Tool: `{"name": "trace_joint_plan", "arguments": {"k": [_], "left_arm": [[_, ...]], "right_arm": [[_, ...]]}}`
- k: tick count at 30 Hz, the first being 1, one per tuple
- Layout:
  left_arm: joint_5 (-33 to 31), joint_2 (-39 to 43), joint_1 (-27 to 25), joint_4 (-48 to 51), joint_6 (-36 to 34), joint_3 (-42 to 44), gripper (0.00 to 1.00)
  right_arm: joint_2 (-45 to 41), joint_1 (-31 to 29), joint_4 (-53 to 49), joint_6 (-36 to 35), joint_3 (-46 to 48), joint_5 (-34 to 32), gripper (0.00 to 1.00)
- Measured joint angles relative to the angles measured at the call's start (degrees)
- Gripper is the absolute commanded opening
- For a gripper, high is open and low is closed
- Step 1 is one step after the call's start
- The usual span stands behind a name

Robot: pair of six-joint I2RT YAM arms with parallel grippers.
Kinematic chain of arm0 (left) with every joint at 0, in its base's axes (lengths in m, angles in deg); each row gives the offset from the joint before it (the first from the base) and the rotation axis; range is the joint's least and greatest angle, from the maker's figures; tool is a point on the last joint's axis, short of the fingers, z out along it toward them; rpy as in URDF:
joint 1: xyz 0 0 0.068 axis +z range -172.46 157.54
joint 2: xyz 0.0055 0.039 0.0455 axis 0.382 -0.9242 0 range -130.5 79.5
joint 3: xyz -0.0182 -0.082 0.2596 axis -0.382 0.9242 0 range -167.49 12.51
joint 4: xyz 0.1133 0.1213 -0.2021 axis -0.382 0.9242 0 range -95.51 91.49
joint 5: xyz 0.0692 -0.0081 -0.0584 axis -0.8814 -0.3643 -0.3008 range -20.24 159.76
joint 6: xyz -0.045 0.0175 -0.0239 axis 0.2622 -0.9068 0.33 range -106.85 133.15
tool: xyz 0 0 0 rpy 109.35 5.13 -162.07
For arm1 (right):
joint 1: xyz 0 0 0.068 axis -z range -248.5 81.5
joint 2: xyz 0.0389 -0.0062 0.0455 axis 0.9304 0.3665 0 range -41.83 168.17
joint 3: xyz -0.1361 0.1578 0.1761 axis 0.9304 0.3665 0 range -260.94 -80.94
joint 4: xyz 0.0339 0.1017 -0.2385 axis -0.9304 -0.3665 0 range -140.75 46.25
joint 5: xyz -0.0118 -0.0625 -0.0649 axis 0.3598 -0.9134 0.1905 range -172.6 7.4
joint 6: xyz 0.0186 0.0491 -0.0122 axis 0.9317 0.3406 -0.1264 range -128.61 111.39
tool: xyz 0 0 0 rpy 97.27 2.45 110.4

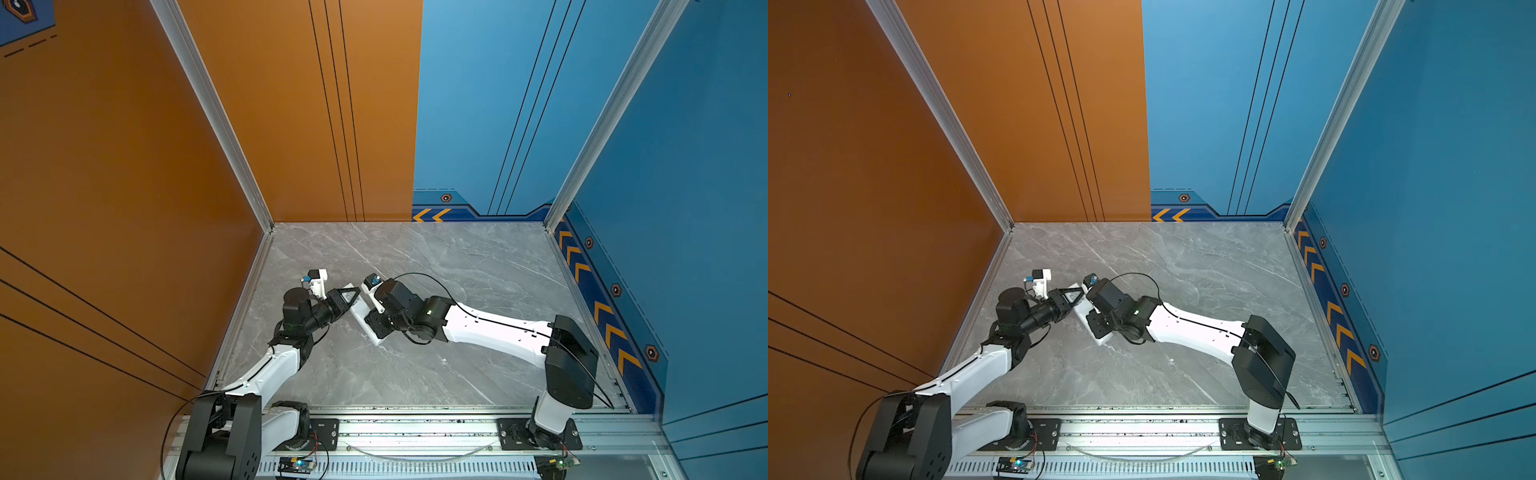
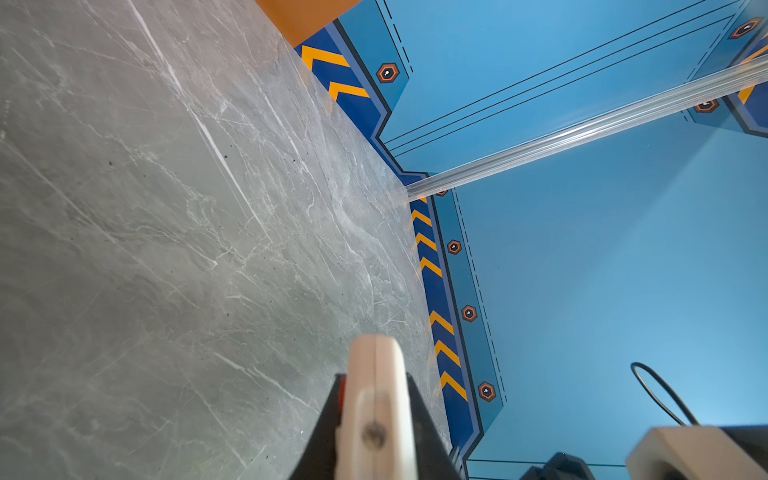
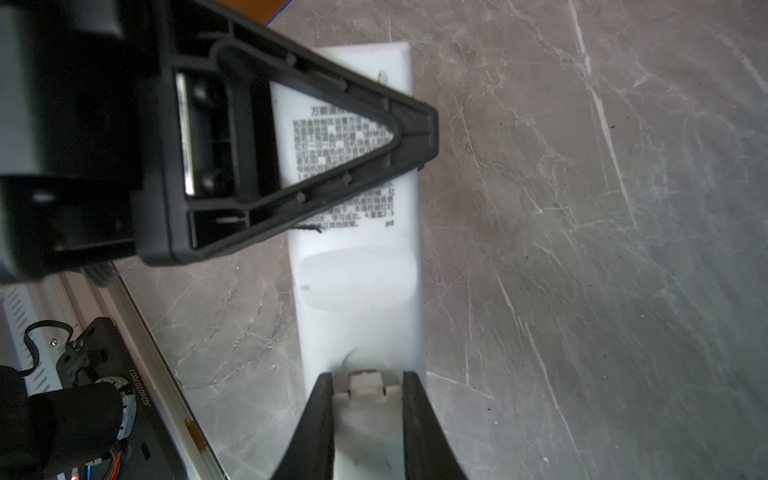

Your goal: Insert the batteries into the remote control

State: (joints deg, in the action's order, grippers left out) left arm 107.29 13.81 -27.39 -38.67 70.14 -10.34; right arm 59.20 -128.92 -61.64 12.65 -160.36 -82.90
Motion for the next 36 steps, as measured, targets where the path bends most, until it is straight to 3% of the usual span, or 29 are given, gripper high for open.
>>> {"name": "trace_joint_plan", "arguments": {"k": [22,36], "left_arm": [[0.2,0.0,0.0,-0.4,0.5,0.0,0.00],[0.2,0.0,0.0,-0.5,0.5,0.0,0.00]], "right_arm": [[0.0,-1.0,0.0,0.0,0.0,0.5,0.38],[0.0,-1.2,0.0,-0.1,0.0,-0.1,0.39]]}}
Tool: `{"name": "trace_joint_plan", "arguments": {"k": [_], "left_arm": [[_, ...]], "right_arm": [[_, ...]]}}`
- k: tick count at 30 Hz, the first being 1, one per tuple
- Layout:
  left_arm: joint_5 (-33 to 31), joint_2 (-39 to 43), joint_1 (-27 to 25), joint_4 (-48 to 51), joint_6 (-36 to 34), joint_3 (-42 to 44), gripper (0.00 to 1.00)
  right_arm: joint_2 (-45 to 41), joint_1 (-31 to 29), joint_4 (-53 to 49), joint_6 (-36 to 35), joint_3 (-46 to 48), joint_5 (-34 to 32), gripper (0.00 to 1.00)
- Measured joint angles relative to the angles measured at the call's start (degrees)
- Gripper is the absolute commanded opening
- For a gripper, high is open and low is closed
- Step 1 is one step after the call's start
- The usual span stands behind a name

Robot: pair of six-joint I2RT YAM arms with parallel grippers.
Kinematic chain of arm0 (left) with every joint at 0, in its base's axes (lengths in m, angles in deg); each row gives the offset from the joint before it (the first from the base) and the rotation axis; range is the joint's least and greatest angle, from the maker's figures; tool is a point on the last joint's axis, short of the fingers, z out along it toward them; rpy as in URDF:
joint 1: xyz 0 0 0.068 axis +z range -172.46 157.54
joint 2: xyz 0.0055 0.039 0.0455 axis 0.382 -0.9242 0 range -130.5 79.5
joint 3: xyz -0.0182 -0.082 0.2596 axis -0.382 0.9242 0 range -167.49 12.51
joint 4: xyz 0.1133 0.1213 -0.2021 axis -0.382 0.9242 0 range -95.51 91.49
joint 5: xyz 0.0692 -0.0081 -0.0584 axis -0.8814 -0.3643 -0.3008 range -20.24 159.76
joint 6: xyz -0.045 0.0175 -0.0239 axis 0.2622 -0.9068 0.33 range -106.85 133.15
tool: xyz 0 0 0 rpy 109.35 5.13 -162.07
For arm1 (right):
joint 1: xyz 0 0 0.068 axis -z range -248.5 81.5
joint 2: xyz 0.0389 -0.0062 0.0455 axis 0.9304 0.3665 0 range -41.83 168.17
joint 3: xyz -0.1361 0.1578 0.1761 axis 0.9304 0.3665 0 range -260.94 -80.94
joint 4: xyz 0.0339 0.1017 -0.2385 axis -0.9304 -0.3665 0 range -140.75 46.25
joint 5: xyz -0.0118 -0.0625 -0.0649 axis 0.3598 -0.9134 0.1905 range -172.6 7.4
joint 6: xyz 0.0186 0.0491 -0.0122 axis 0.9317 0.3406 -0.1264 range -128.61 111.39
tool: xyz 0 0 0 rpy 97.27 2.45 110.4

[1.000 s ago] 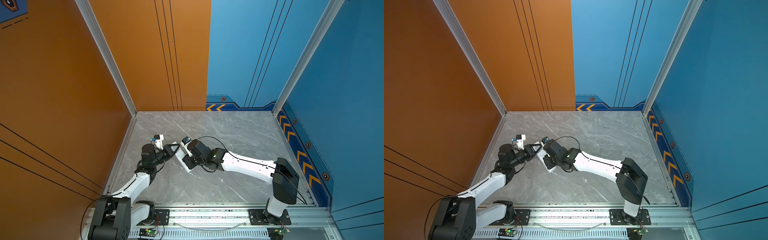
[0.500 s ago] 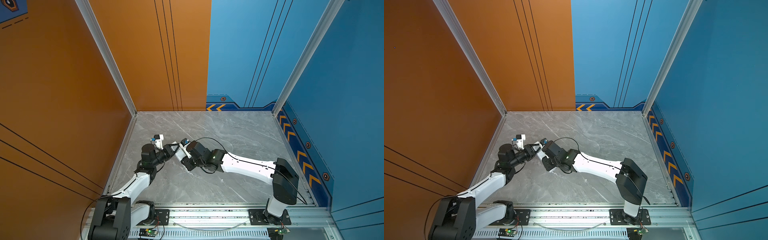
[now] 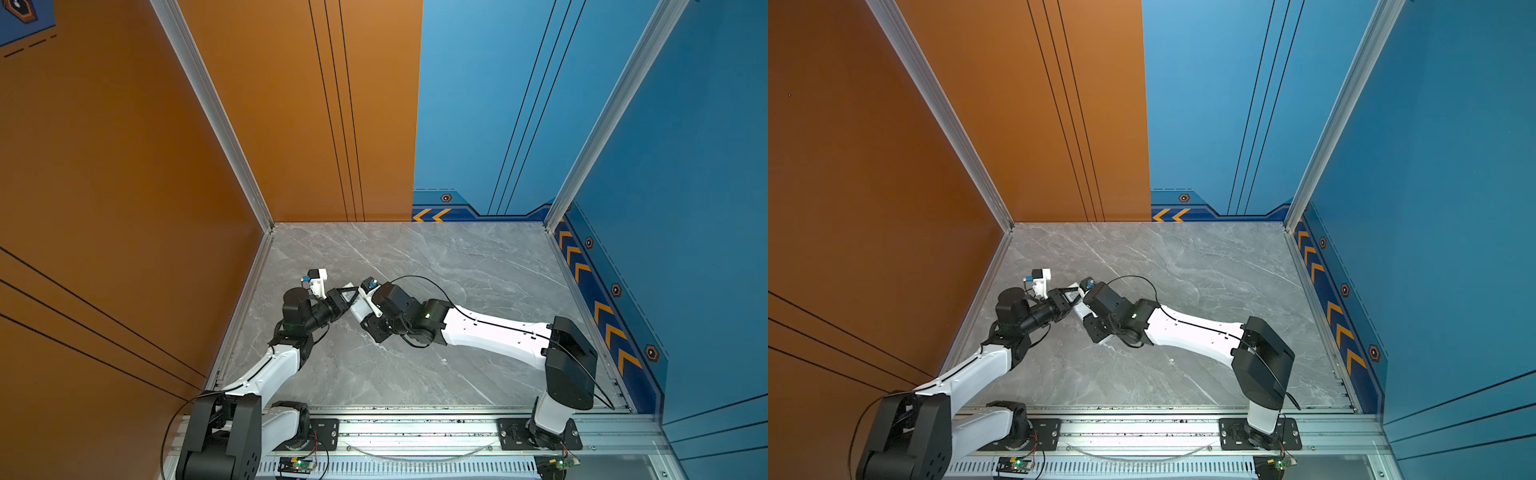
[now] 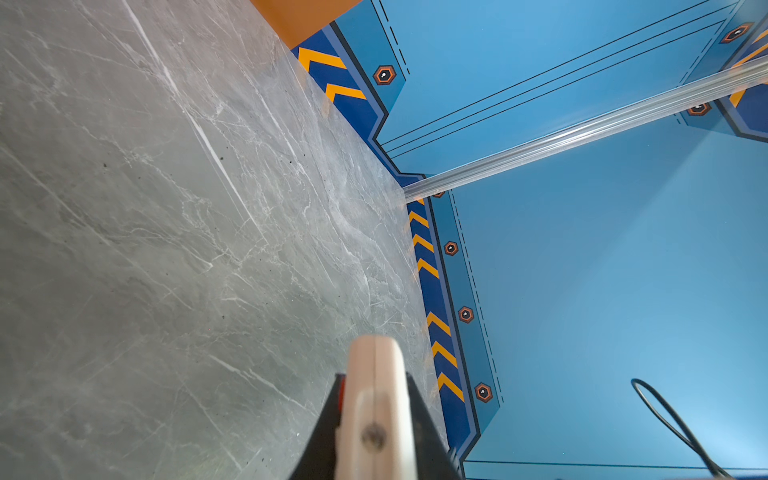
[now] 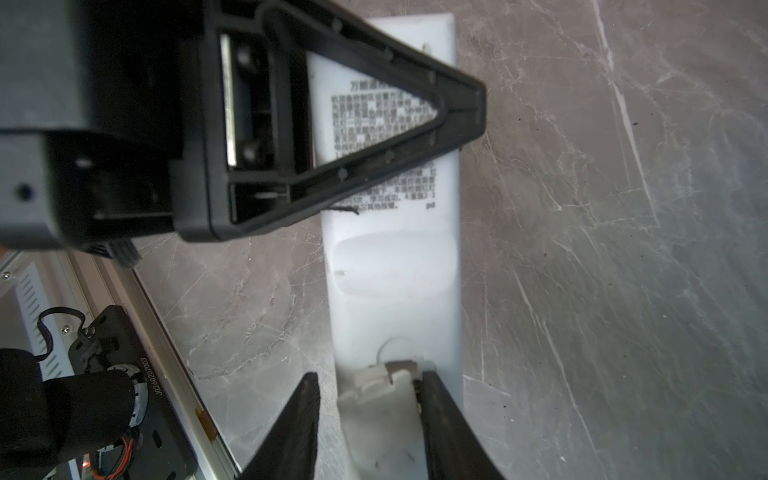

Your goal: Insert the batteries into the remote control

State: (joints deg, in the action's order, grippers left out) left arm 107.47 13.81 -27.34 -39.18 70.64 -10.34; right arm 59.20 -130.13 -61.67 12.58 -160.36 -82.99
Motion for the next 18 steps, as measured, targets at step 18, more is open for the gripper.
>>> {"name": "trace_joint_plan", "arguments": {"k": [18], "left_arm": [[0.2,0.0,0.0,0.0,0.4,0.0,0.00]], "right_arm": [[-0.6,-0.3,-0.1,-0.3,0.4,-3.5,0.37]]}}
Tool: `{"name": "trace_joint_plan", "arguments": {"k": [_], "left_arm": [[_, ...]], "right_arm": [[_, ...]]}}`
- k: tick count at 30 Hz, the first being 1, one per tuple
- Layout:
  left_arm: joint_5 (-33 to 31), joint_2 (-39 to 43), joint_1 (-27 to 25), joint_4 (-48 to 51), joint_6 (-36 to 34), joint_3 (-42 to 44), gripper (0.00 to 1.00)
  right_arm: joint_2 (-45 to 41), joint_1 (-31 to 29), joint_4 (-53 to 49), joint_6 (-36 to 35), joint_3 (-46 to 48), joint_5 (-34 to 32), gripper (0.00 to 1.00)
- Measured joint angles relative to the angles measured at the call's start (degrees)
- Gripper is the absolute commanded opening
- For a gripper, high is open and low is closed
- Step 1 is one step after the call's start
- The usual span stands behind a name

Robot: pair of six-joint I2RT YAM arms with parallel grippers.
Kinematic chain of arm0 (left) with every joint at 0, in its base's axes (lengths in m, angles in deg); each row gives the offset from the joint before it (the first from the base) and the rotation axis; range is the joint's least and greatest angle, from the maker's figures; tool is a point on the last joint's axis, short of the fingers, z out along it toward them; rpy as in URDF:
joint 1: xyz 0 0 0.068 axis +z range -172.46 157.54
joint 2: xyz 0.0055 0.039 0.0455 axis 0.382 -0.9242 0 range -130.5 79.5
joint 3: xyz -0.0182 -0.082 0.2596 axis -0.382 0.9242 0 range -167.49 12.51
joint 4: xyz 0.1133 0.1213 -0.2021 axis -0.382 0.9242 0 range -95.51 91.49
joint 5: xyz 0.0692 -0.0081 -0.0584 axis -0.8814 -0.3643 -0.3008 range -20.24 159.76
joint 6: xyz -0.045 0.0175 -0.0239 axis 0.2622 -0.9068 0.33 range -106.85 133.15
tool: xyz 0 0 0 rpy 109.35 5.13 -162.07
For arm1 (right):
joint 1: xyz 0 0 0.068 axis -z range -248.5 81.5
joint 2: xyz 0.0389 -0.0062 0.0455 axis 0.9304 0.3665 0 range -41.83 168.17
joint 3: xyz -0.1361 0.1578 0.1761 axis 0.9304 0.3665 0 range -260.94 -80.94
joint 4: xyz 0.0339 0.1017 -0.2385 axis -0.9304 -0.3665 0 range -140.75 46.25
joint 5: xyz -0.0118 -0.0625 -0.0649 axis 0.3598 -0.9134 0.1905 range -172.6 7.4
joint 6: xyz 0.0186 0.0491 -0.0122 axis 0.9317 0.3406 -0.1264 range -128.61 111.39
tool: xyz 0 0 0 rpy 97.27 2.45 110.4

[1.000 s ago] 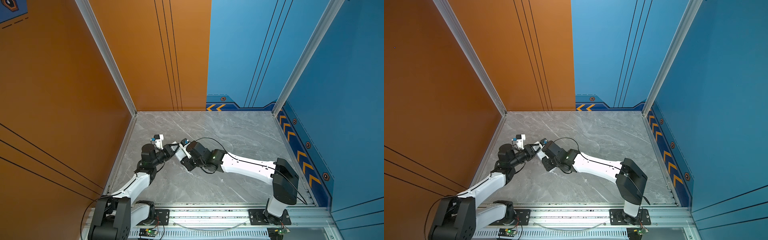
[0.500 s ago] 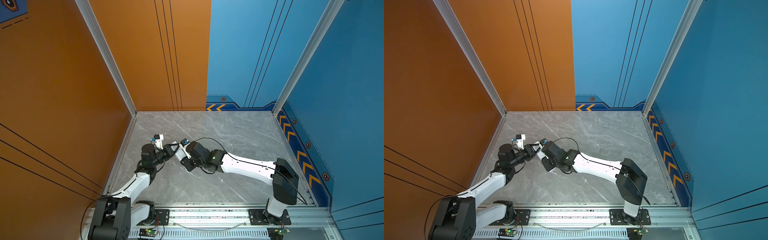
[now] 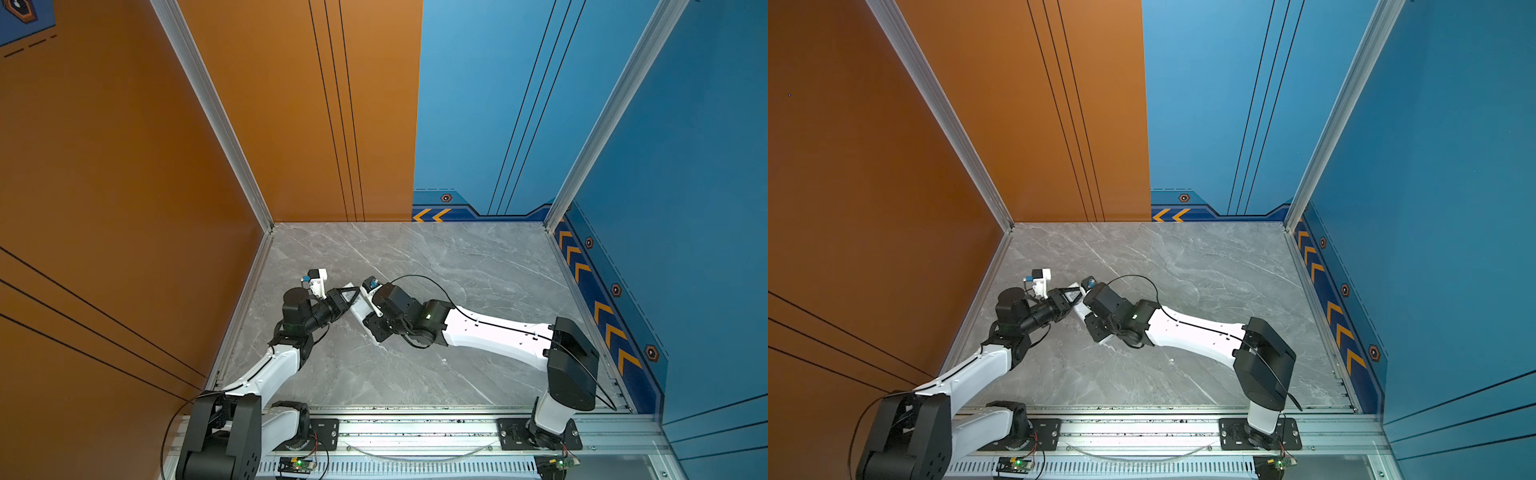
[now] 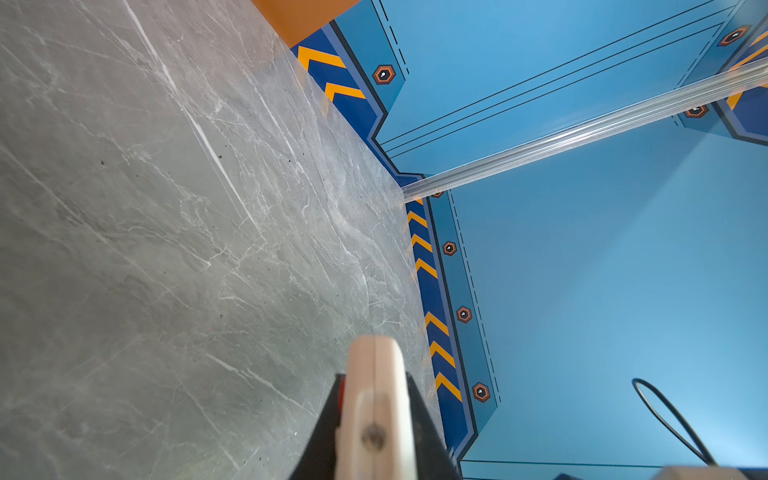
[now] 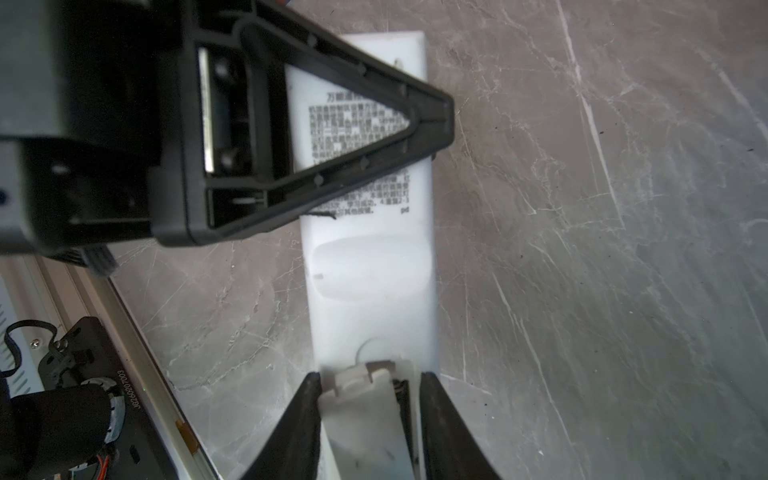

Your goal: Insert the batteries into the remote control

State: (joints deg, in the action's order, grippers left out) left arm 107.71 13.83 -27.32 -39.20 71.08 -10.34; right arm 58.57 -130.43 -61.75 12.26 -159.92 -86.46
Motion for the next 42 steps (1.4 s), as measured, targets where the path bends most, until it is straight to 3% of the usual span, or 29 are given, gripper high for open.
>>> {"name": "trace_joint_plan", "arguments": {"k": [19,42], "left_arm": [[0.0,0.1,0.0,0.0,0.0,0.0,0.00],[0.6,0.1,0.0,0.0,0.2,0.0,0.00]], "right_arm": [[-0.1,0.0,0.0,0.0,0.1,-0.8,0.32],[-1.2,0.0,0.0,-0.4,0.1,-0.7,0.39]]}}
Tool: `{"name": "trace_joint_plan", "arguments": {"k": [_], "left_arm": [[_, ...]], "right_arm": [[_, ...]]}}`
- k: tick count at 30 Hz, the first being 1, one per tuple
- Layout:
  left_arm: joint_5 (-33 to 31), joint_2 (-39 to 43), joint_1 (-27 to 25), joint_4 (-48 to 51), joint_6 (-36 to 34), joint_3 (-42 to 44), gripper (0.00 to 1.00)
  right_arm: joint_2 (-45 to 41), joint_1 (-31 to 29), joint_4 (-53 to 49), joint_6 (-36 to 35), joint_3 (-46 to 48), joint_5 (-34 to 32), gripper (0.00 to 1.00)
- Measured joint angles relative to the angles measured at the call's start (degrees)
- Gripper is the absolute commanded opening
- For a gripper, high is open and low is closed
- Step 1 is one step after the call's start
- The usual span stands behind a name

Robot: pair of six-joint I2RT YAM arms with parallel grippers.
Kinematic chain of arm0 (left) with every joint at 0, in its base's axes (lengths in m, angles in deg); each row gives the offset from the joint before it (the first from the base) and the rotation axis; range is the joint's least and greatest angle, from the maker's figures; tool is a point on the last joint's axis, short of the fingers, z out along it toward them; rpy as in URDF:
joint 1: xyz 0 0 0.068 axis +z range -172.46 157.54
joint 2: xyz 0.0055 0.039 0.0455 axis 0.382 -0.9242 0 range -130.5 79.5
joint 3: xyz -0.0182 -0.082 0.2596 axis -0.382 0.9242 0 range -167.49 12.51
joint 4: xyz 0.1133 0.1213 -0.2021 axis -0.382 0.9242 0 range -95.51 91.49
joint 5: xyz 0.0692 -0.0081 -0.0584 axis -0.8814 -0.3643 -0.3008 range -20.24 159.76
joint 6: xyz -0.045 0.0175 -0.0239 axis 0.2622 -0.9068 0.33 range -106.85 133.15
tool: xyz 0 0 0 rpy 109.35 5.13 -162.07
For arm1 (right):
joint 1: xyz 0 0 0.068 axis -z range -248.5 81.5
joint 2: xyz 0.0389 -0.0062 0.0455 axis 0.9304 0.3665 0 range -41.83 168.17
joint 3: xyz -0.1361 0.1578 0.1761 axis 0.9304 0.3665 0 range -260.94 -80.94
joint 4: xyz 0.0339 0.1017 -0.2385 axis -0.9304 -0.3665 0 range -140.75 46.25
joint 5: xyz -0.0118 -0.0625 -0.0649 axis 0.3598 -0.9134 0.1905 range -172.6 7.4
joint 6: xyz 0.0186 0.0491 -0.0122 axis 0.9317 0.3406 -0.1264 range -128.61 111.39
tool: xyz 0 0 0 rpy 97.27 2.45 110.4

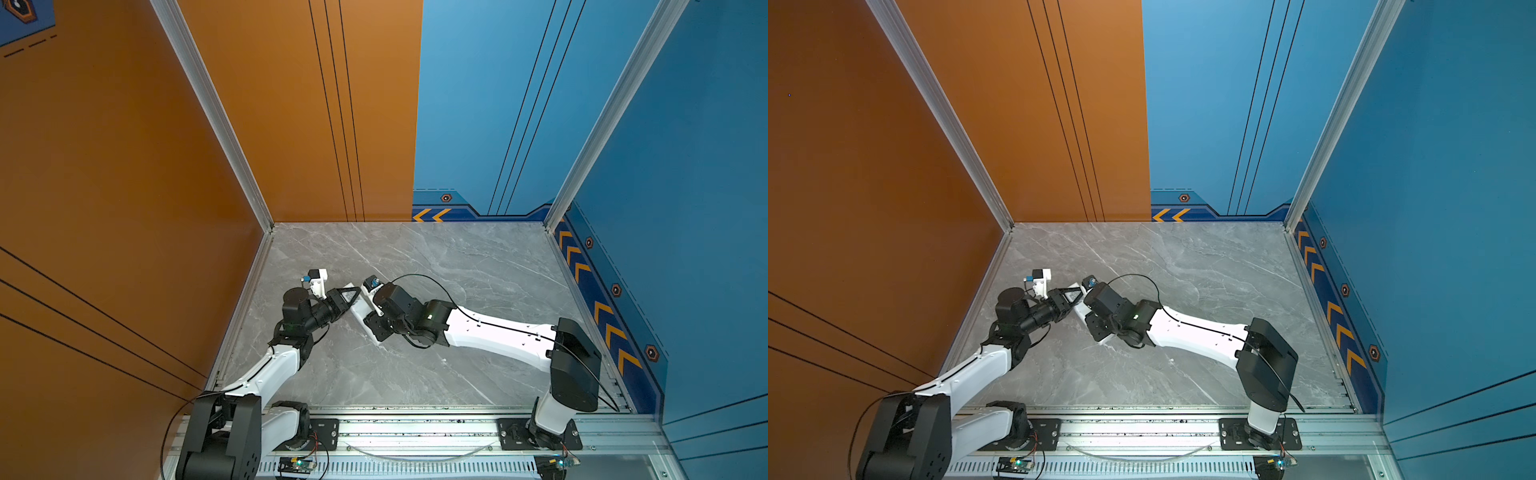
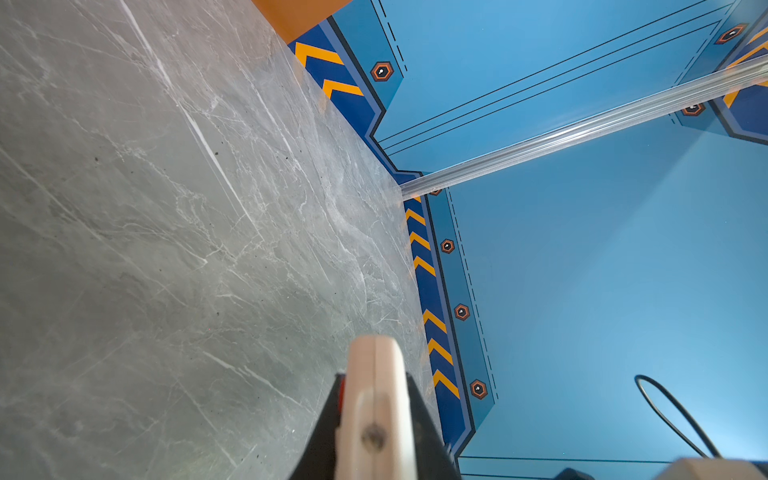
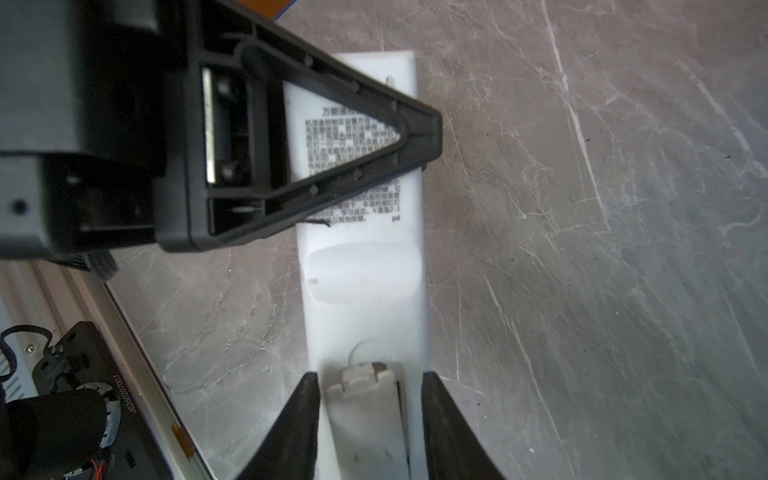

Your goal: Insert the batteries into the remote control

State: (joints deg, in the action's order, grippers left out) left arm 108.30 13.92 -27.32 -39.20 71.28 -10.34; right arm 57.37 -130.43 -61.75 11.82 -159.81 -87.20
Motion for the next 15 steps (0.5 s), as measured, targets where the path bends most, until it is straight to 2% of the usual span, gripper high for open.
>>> {"name": "trace_joint_plan", "arguments": {"k": [15], "left_arm": [[0.9,0.0,0.0,0.0,0.0,0.0,0.00]], "right_arm": [[-1.5,0.4,-0.7,-1.1,-0.2,0.0,0.39]]}}
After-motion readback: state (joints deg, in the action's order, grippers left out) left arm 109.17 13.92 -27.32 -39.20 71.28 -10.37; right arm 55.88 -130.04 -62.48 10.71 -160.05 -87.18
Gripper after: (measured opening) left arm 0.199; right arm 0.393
